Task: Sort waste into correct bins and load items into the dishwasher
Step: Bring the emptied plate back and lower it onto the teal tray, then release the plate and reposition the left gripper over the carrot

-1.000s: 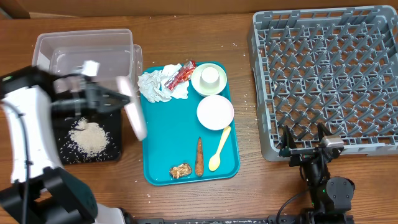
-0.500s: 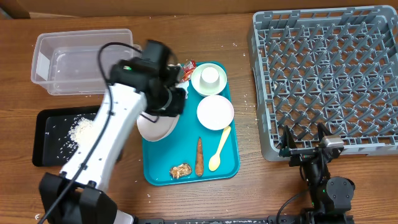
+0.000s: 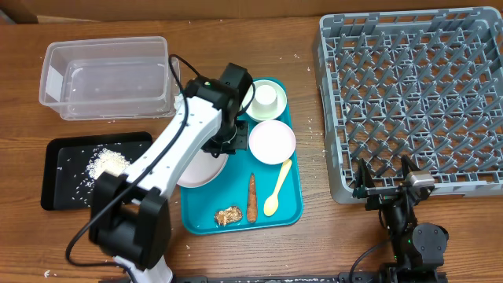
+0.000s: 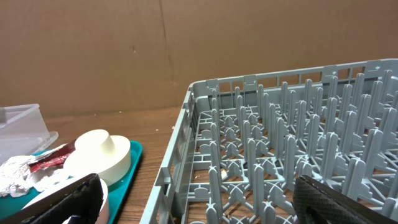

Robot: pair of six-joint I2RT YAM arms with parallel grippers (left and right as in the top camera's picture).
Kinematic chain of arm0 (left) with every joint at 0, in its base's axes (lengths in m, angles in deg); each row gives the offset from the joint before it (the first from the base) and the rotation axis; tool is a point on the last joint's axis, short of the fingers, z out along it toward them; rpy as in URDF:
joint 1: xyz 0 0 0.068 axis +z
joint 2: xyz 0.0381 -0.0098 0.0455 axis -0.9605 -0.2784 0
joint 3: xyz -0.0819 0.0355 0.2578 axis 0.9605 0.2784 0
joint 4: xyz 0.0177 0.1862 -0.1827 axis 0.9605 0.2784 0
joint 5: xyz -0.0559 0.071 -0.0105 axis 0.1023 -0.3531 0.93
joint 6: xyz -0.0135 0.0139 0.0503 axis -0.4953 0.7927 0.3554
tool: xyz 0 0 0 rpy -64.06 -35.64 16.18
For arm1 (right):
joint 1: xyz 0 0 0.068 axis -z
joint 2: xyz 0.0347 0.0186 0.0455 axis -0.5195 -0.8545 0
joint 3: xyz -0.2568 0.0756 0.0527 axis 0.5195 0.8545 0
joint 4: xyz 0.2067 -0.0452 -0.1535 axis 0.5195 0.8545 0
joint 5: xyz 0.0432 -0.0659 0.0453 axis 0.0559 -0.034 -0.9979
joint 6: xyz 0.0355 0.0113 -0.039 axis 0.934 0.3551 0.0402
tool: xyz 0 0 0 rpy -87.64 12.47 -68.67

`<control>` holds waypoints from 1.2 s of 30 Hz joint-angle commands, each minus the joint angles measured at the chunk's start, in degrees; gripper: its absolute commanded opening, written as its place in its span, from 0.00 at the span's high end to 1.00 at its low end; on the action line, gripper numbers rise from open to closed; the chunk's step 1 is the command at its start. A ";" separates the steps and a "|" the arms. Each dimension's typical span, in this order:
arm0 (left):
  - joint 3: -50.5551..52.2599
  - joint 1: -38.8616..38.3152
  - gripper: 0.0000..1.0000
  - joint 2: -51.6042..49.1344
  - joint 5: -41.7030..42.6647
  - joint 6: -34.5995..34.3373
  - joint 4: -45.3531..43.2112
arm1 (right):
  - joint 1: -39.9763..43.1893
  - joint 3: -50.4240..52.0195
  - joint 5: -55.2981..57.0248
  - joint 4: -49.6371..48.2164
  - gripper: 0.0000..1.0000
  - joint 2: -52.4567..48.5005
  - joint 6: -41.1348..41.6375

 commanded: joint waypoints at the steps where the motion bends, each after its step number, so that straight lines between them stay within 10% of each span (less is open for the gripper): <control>1: -0.02 -0.39 0.96 -3.23 -0.81 -1.22 -0.83 | -0.22 0.59 0.57 -0.26 0.00 0.44 -0.20; 36: -4.24 -1.22 0.90 -3.93 4.11 3.93 2.99 | -0.22 0.59 0.55 -0.26 0.00 0.44 -0.20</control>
